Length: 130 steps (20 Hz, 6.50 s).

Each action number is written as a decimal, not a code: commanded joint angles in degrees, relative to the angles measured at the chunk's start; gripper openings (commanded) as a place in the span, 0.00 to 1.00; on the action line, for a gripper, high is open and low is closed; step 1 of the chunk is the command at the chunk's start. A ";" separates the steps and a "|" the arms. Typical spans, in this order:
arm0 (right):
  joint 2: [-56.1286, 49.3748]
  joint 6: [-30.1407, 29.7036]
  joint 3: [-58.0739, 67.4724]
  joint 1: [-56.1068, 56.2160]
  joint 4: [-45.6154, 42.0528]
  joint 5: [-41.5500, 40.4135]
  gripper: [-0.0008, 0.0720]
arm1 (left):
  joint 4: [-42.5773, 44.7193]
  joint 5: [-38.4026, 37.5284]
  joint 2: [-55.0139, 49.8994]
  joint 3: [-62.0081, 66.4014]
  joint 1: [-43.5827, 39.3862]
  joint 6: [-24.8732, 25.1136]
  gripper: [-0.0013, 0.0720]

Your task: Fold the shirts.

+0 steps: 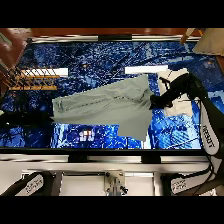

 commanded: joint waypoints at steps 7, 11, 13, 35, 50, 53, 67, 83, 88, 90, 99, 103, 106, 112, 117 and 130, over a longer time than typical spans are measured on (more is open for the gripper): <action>33.46 -5.14 26.62 3.17 -0.94 29.70 0.12 | 0.17 14.97 18.56 50.01 -0.63 -0.13 0.07; 46.66 -5.16 27.19 3.17 -6.14 27.91 0.12 | 0.31 12.92 25.35 57.29 -0.63 -0.31 0.07; 50.73 -4.70 27.19 3.17 -6.34 24.33 0.12 | 2.19 7.28 28.28 57.29 -0.57 -0.55 0.07; 2.10 6.25 11.06 5.07 -6.45 27.82 0.12 | 10.05 10.97 -5.38 19.61 -2.54 -2.01 0.07; -8.15 9.31 11.02 2.73 -8.87 47.60 0.12 | 10.03 45.51 -30.67 28.98 -17.46 0.57 0.07; -10.21 9.31 11.02 4.26 -8.87 44.11 0.12 | 10.08 44.85 -33.00 28.98 -18.40 0.57 0.07; -7.41 12.63 10.99 3.63 -12.92 7.15 0.12 | 18.64 -2.78 -34.56 34.80 -13.33 0.74 0.07; -8.52 15.39 10.99 3.85 -15.47 -0.81 0.12 | 18.05 -11.96 -35.60 34.23 -12.31 -0.63 0.07; -8.55 14.73 11.02 3.82 -11.74 -3.74 0.64 | 18.05 -13.05 -35.89 32.74 -12.17 -6.47 0.50; -5.90 12.55 11.02 3.30 -15.02 -7.08 0.64 | 18.25 -18.10 -35.54 33.55 -11.28 -6.80 0.87; 13.22 7.21 0.15 -11.80 -17.62 -13.92 0.79 | 17.35 -18.84 -16.28 7.69 3.54 -5.53 0.88; 16.63 5.64 -7.82 -14.62 -14.36 -11.47 0.79 | 15.54 -10.45 -11.21 -5.64 8.33 -0.61 0.88; 16.63 5.51 -10.32 -14.51 -13.46 -10.14 0.79 | 9.62 -4.46 -11.58 -7.85 7.82 0.92 0.88; 16.63 5.31 -10.56 -14.51 -13.66 -10.62 0.79 | 9.81 -3.41 -15.93 -7.93 3.23 2.56 0.88; 16.65 3.50 -21.33 -14.38 -11.69 -10.97 0.79 | 9.77 -1.92 -16.24 -7.82 -1.84 2.73 0.30; 22.53 4.31 -45.42 -2.40 0.35 10.67 0.80 | 9.14 -2.10 -14.53 -7.78 -1.81 3.15 0.07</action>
